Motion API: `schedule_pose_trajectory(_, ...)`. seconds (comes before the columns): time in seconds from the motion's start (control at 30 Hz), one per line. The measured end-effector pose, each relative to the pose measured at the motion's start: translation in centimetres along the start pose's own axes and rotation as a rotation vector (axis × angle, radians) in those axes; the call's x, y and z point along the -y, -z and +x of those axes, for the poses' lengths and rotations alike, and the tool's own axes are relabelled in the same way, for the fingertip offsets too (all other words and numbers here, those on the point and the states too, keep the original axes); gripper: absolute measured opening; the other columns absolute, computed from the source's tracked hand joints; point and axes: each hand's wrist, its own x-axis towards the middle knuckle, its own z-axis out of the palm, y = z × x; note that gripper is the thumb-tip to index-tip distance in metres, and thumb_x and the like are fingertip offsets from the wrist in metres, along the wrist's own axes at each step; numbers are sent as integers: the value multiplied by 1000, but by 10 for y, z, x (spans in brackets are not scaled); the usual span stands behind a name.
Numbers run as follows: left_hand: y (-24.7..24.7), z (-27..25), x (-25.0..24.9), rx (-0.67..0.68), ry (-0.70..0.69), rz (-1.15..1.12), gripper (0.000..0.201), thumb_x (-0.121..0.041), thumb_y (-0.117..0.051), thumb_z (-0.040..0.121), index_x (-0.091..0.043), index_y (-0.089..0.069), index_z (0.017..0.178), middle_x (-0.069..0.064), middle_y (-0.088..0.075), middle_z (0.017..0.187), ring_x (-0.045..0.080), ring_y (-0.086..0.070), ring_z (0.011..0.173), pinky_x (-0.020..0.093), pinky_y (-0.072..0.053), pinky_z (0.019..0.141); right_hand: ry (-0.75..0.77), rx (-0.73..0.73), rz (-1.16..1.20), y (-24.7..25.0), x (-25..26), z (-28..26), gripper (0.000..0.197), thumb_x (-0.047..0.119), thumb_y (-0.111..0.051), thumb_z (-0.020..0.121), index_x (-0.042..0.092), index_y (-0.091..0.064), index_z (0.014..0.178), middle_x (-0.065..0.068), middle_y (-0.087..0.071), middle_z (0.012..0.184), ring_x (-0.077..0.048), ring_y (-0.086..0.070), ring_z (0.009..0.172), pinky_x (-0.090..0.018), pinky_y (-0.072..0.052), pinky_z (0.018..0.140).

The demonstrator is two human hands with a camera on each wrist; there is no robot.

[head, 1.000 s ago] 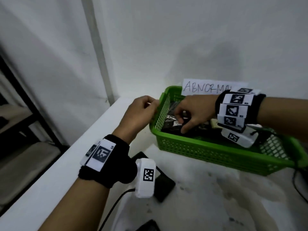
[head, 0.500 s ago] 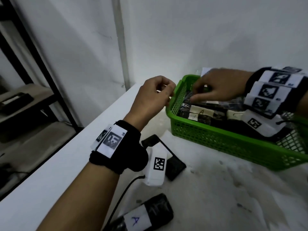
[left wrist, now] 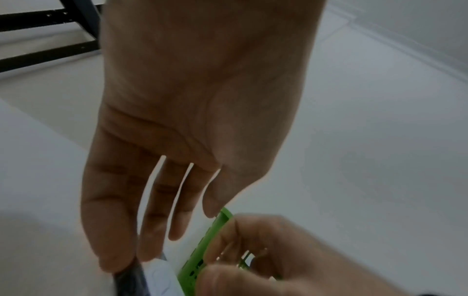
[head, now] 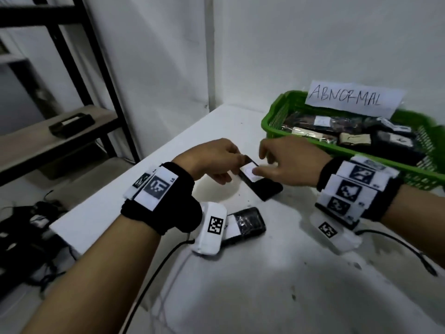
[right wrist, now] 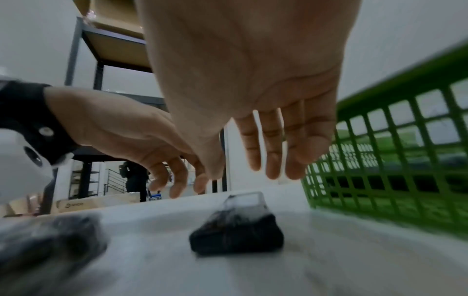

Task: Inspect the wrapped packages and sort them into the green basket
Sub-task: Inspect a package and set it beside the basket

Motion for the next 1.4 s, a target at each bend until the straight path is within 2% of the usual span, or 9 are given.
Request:
schedule_pose_trajectory(0.1, -1, -2, 7, -17, 50, -42, 31, -22, -44, 104, 0, -61, 118, 3, -62, 91, 22, -63, 73, 29, -57, 66, -170, 118, 7, -19, -4, -4, 60, 67, -65, 83, 21, -53, 120, -2, -64, 104, -24, -62, 95, -36, -52, 82)
schedule_pose_trajectory(0.27, 6, -2, 6, -105, 43, -82, 35, -30, -53, 101, -10, -51, 130, 9, -60, 116, 23, -64, 86, 34, -59, 77, -226, 68, 304, -6, -10, -17, 36, 36, -82, 79, 21, -64, 106, 3, -65, 100, -18, -61, 89, -34, -51, 78)
schedule_pose_trajectory(0.4, 9, -1, -10, -75, -103, -88, 42, -34, -65, 94, -18, -51, 130, 5, -64, 114, 19, -64, 90, 33, -60, 79, -238, -110, 511, 19, -18, -39, 21, 27, -83, 79, 23, -71, 95, 5, -72, 92, -15, -67, 84, -33, -55, 76)
schedule_pose_trajectory(0.53, 2, 9, -54, -91, -329, -211, 24, -24, -67, 93, -12, -59, 113, 6, -62, 96, 15, -62, 74, 28, -59, 68, -286, -320, 746, 57, -35, -78, 20, 21, -81, 82, 27, -72, 99, 11, -73, 95, -6, -70, 79, -23, -58, 64)
schedule_pose_trajectory(0.77, -63, 19, -160, 179, -546, -391, 20, -28, -67, 93, -18, -56, 106, -6, -61, 81, 11, -54, 68, 24, -39, 60, -483, -797, 1144, 89, -83, -177, 16, 2, -72, 84, 6, -66, 99, -11, -65, 82, -17, -59, 58, -22, -47, 44)
schedule_pose_trajectory(0.9, -131, 16, -210, 343, -619, -416, 23, -24, -68, 92, -15, -55, 109, -1, -60, 77, 6, -50, 56, 19, -38, 51, -641, -923, 1148, 90, -103, -247, 6, 9, -66, 92, 10, -63, 96, -6, -66, 72, -18, -61, 51, -24, -50, 44)
schedule_pose_trajectory(1.07, -187, 13, -233, 466, -656, -431, 8, -21, -66, 94, -19, -60, 99, -3, -56, 76, 10, -47, 62, 21, -35, 53, -720, -992, 1104, 79, -125, -294, 10, 6, -68, 90, 8, -61, 96, -1, -64, 62, -18, -59, 47, -24, -47, 42)
schedule_pose_trajectory(1.3, -195, 25, -230, 362, -672, -501, 8, -17, -68, 92, -15, -61, 95, 3, -54, 77, 12, -45, 64, 22, -33, 52, -683, -1075, 1102, 64, -139, -276, 15, 1, -73, 86, 7, -64, 96, 2, -66, 63, -18, -57, 48, -24, -47, 44)
schedule_pose_trajectory(1.4, -178, 31, -224, 270, -695, -529, 11, -18, -70, 91, -13, -61, 97, -3, -61, 77, 9, -54, 66, 19, -43, 53, -620, -1075, 1085, 67, -140, -256, 17, 2, -74, 86, 2, -65, 100, 3, -66, 62, -18, -55, 47, -25, -45, 43)
